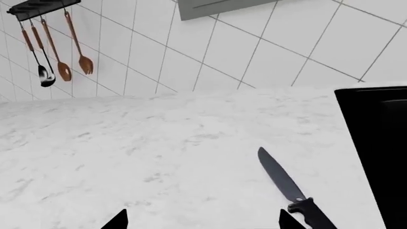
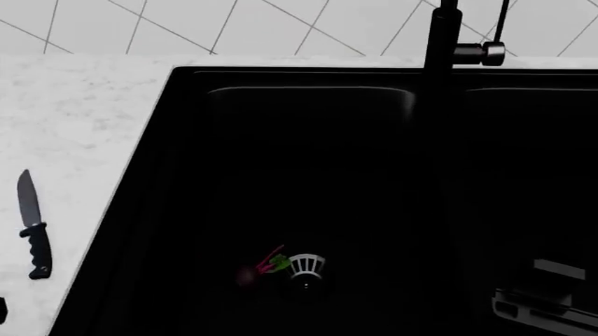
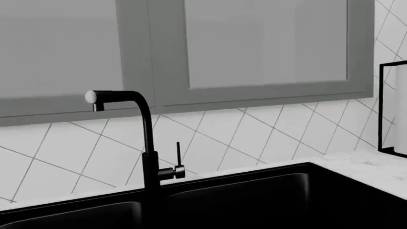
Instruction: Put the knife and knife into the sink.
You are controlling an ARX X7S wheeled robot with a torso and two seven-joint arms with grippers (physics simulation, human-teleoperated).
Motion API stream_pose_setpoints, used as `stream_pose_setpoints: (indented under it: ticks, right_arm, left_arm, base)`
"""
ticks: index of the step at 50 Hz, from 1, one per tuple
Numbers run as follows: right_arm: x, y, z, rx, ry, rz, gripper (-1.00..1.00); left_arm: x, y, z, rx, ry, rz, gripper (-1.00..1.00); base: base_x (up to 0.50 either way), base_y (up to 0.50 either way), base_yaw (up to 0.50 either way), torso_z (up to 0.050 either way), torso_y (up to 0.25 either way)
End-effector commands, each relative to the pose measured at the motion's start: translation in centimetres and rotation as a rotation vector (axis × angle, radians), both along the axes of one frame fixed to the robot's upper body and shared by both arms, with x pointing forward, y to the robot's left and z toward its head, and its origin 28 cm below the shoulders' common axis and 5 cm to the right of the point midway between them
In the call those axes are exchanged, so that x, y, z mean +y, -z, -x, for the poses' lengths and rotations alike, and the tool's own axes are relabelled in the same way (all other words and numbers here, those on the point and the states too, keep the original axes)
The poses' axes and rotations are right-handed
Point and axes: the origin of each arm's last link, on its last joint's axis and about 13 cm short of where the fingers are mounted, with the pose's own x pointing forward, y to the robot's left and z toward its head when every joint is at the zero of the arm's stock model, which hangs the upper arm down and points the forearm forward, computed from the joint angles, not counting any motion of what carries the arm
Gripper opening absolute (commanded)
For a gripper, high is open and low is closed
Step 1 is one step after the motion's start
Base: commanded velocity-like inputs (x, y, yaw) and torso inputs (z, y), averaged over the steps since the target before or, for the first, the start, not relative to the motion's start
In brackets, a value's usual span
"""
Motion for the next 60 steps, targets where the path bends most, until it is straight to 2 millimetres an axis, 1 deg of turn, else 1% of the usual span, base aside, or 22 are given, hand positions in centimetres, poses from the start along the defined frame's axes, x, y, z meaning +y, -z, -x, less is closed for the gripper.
stream_pose_setpoints:
  ticks: [1, 6, 10, 12, 13, 15, 16, 18, 19, 24, 25, 26, 28, 29, 33, 37, 40, 43, 44, 51, 60]
  right_arm:
    - [-0.1, -0.2, -0.1, -0.035, -0.011, 0.0, 1.0]
    - [-0.1, -0.1, -0.1, -0.035, -0.018, -0.003, 1.0]
    - [-0.1, -0.1, -0.1, -0.037, -0.021, -0.003, 1.0]
    - [-0.1, 0.0, -0.2, -0.034, -0.022, -0.004, 1.0]
    - [-0.1, 0.0, -0.3, -0.033, -0.023, -0.003, 1.0]
    - [-0.1, 0.0, -0.3, -0.032, -0.024, -0.002, 1.0]
    - [-0.1, 0.0, -0.3, -0.031, -0.025, -0.001, 1.0]
    - [-0.1, 0.0, -0.4, -0.03, -0.025, -0.001, 1.0]
    - [-0.1, 0.1, -0.4, -0.029, -0.026, -0.002, 1.0]
    - [-0.2, 0.2, -0.5, -0.023, -0.025, -0.001, 1.0]
    - [-0.2, 0.2, -0.5, -0.022, -0.026, 0.0, 1.0]
    - [-0.2, 0.3, -0.6, -0.021, -0.027, -0.001, 1.0]
    - [-0.3, 0.5, -0.7, -0.016, -0.03, -0.002, 1.0]
    - [-0.3, 0.5, -0.7, -0.015, -0.032, -0.003, 1.0]
    - [-0.4, 1.0, -0.9, -0.008, -0.035, -0.018, 1.0]
    - [-0.4, 1.1, -1.1, -0.005, -0.039, -0.018, 1.0]
    - [-0.4, 1.3, -1.1, -0.001, -0.045, -0.018, 1.0]
    - [-0.5, 1.4, -1.1, 0.0, -0.047, -0.02, 1.0]
    - [-0.5, 1.4, -1.2, 0.001, -0.048, -0.022, 1.0]
    - [-0.5, 1.6, -1.2, 0.004, -0.051, -0.025, 1.0]
    - [-0.7, 1.9, -1.1, 0.005, -0.049, -0.034, 1.0]
  left_arm:
    - [-0.3, -1.0, -0.8, 0.025, 0.061, 0.004, 1.0]
    - [-1.6, -3.4, -1.7, 0.051, 0.169, -0.016, 1.0]
    - [-2.3, -4.6, -2.7, 0.084, 0.196, -0.058, 1.0]
    - [-2.7, -5.3, -3.3, 0.138, 0.218, -0.045, 1.0]
    - [-2.8, -5.6, -3.8, 0.162, 0.221, -0.009, 1.0]
    - [-3.0, -6.0, -4.2, 0.203, 0.243, 0.001, 1.0]
    - [-3.0, -6.3, -4.9, 0.245, 0.265, 0.046, 1.0]
    - [-3.1, -6.7, -5.3, 0.274, 0.267, 0.056, 1.0]
    - [-3.2, -6.9, -5.7, 0.299, 0.295, 0.104, 1.0]
    - [-3.6, -8.1, -6.3, 0.35, 0.332, 0.177, 1.0]
    - [-3.6, -8.2, -6.3, 0.36, 0.332, 0.179, 1.0]
    - [-3.7, -8.4, -6.3, 0.373, 0.339, 0.218, 1.0]
    - [-3.8, -8.7, -6.4, 0.362, 0.362, 0.208, 1.0]
    - [-3.9, -8.7, -6.5, 0.374, 0.352, 0.302, 1.0]
    - [-3.9, -8.8, -7.1, 0.415, 0.331, 0.29, 1.0]
    - [-3.9, -9.1, -7.7, 0.455, 0.239, 0.325, 1.0]
    - [-3.9, -9.5, -8.1, 0.483, 0.193, 0.39, 1.0]
    - [-3.9, -9.6, -8.2, 0.478, 0.172, 0.412, 1.0]
    - [-4.0, -9.8, -8.3, 0.48, 0.121, 0.445, 1.0]
    - [-4.1, -9.9, -8.8, 0.514, 0.098, 0.478, 1.0]
    - [-4.4, -9.7, -10.0, 0.547, 0.033, 0.473, 1.0]
  base:
    - [0.0, 0.0, 0.0, 0.0, 0.0]
    - [0.0, 0.0, 0.0, 0.0, 0.0]
    - [0.0, 0.0, 0.0, 0.0, 0.0]
    - [0.0, 0.0, 0.0, 0.0, 0.0]
    - [0.0, 0.0, 0.0, 0.0, 0.0]
    - [0.0, 0.0, 0.0, 0.0, 0.0]
    - [0.0, 0.0, 0.0, 0.0, 0.0]
    - [0.0, 0.0, 0.0, 0.0, 0.0]
    - [0.0, 0.0, 0.0, 0.0, 0.0]
    - [0.0, 0.0, 0.0, 0.0, 0.0]
    - [0.0, 0.0, 0.0, 0.0, 0.0]
    - [0.0, 0.0, 0.0, 0.0, 0.0]
    - [0.0, 0.0, 0.0, 0.0, 0.0]
    - [0.0, 0.0, 0.0, 0.0, 0.0]
    - [0.0, 0.0, 0.0, 0.0, 0.0]
    - [0.0, 0.0, 0.0, 0.0, 0.0]
    - [0.0, 0.0, 0.0, 0.0, 0.0]
    - [0.0, 0.0, 0.0, 0.0, 0.0]
    - [0.0, 0.0, 0.0, 0.0, 0.0]
    - [0.0, 0.0, 0.0, 0.0, 0.0]
    - [0.0, 0.0, 0.0, 0.0, 0.0]
